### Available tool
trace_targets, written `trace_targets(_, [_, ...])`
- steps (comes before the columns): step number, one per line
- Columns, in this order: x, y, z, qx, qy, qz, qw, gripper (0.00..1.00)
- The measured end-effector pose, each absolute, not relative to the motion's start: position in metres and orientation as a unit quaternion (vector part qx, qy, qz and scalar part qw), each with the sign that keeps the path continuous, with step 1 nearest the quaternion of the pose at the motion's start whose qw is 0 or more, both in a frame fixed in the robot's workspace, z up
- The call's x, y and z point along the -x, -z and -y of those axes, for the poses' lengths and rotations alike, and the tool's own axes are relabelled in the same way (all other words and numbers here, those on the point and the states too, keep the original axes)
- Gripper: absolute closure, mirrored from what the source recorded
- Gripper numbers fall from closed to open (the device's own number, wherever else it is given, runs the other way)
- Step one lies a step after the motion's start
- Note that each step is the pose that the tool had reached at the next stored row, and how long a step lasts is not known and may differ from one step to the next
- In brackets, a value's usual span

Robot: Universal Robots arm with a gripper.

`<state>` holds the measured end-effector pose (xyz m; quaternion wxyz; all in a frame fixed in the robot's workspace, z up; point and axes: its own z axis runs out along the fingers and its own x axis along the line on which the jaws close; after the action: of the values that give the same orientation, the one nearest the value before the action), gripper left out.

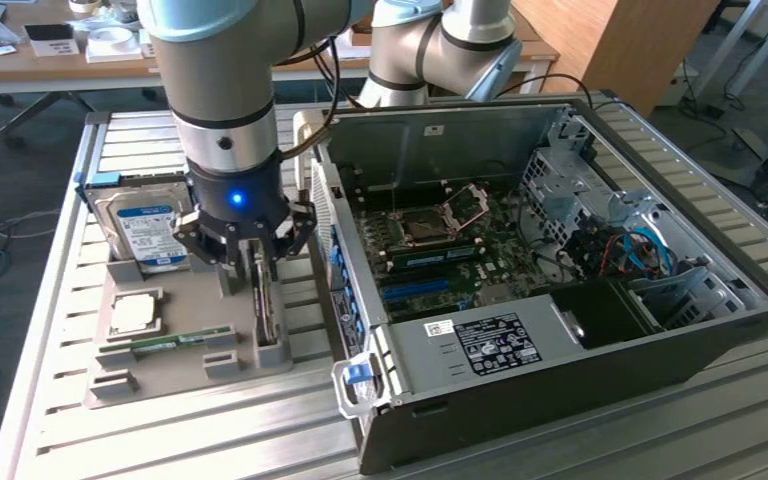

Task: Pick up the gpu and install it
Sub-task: 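Pick up the gpu and move the gpu toward the slot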

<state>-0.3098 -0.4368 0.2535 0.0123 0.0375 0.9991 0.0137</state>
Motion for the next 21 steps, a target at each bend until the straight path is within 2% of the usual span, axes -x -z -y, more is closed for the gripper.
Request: trace_targets(21, [0.312, -0.236, 0.436, -0.027, -0.014, -0.999, 0.015, 0.59])
